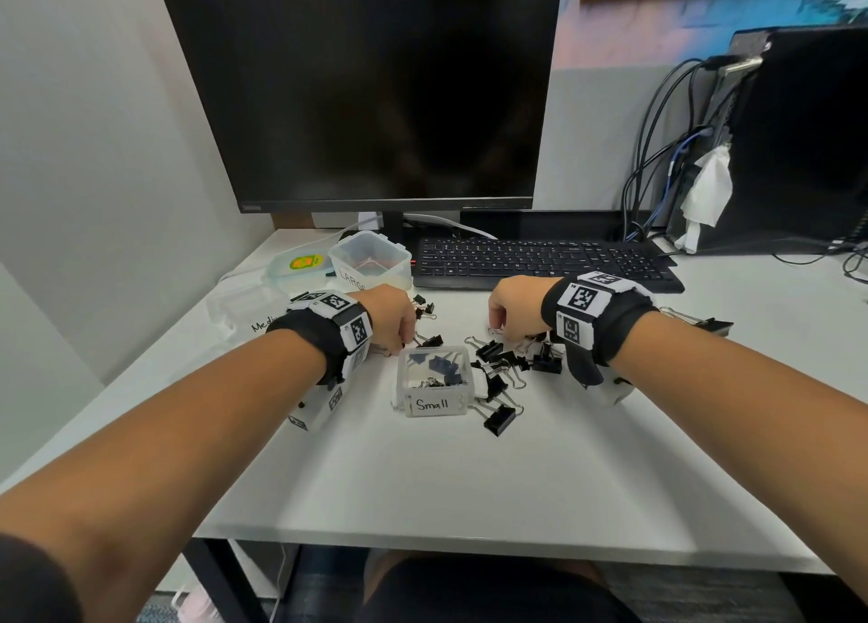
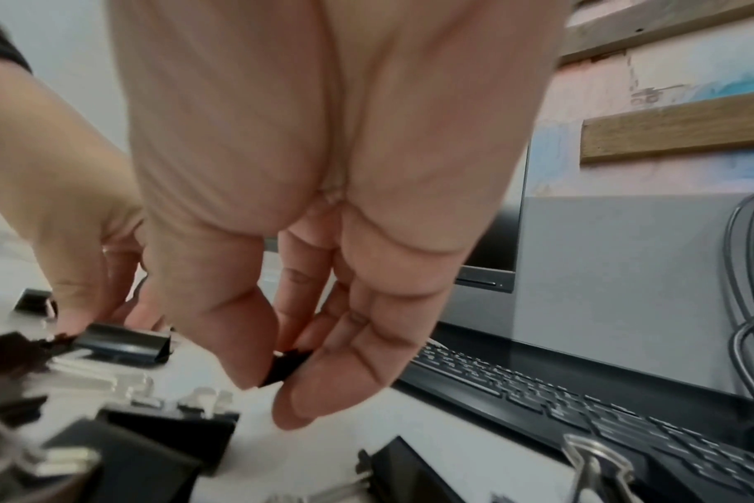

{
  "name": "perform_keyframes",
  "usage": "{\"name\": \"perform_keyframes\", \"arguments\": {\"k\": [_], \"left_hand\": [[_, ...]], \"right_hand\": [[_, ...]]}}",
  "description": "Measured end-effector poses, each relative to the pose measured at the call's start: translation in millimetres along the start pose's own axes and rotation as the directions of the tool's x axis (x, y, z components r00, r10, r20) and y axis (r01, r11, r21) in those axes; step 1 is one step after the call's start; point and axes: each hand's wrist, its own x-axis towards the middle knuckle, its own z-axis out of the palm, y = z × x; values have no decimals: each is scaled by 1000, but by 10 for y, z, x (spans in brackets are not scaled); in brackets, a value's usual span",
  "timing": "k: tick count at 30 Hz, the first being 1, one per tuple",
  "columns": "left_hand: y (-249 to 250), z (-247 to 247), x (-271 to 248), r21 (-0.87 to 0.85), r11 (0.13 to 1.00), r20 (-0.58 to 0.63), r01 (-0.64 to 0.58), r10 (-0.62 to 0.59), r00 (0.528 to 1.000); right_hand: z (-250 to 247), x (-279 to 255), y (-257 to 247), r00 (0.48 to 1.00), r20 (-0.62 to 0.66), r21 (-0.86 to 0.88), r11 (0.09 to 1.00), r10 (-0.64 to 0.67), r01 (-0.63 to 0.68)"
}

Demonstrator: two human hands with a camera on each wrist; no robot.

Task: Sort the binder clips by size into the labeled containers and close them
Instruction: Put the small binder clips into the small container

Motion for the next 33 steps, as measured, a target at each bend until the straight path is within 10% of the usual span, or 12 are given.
{"name": "perform_keyframes", "arguments": {"k": [21, 33], "left_hand": [[-132, -269, -282, -183, 982, -111, -44, 23, 994], [169, -275, -604, -242, 959, 1, -145, 150, 989]], "right_hand": [[-129, -346, -429, 954, -31, 244, 923, -299, 298], [-21, -350, -392, 974, -65, 281, 932, -219, 229]]}}
